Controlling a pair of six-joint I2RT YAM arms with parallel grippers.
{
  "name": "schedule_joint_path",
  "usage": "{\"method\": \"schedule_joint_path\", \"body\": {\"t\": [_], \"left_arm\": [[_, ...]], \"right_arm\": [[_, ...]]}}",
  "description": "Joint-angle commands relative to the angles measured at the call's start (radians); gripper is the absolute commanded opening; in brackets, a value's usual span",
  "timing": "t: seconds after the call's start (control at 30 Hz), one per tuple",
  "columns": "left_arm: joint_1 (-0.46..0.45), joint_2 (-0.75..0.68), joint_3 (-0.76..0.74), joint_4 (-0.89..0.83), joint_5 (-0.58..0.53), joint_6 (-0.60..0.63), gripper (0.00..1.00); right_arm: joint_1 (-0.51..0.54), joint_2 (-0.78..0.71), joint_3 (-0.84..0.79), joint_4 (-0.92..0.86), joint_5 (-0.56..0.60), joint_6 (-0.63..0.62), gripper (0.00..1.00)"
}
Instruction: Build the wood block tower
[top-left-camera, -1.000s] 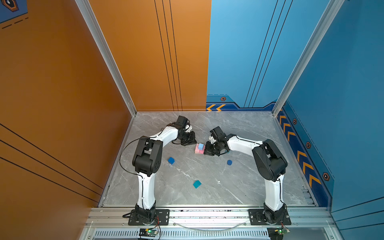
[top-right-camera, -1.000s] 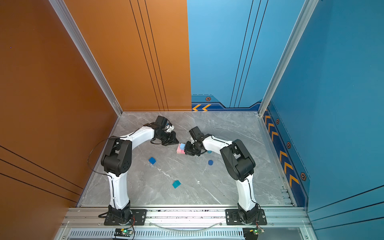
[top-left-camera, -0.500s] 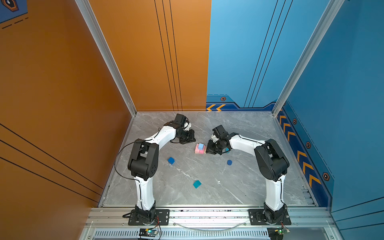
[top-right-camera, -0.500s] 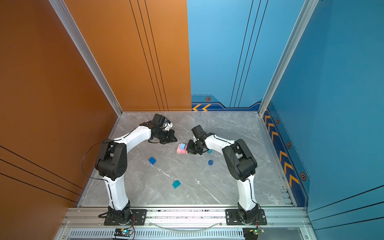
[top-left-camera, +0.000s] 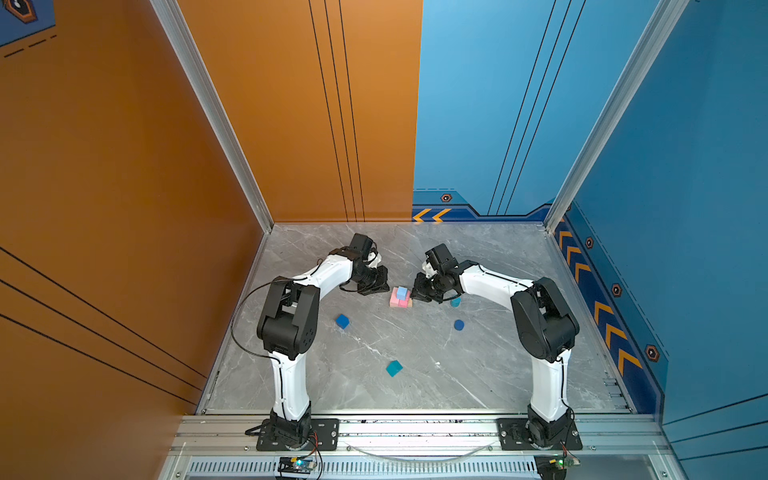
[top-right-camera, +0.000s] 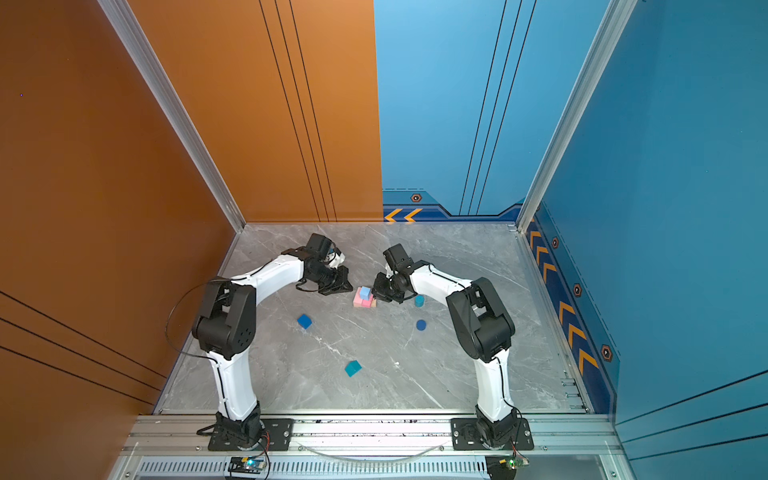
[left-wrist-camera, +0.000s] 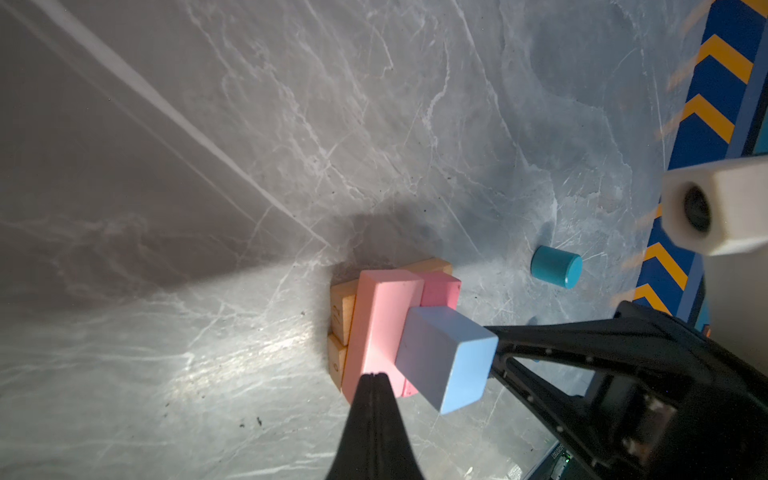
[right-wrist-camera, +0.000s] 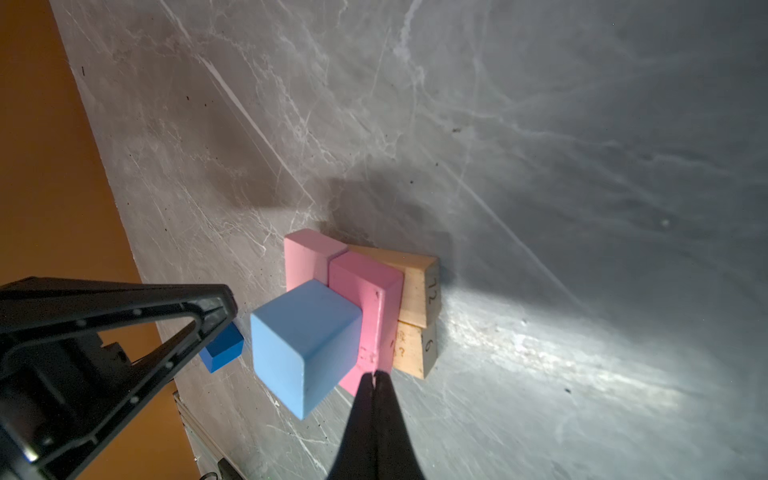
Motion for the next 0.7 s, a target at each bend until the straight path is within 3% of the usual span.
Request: {"method": "schedule_joint_path", "body": {"t": [0.0, 0.67], "left_arm": [[0.002, 0.025, -0.023, -0.02, -0.021, 0.018, 0.0], [-0.021, 0.077, 0.004, -0.02, -0.007, 0.014, 0.0]], "right_arm": [[-0.006, 0.016, 0.026, -0.02, 0.016, -0.011, 0.0], [-0.013, 0.045, 0.042, -0.019, 0.022, -0.005, 0.0]]}}
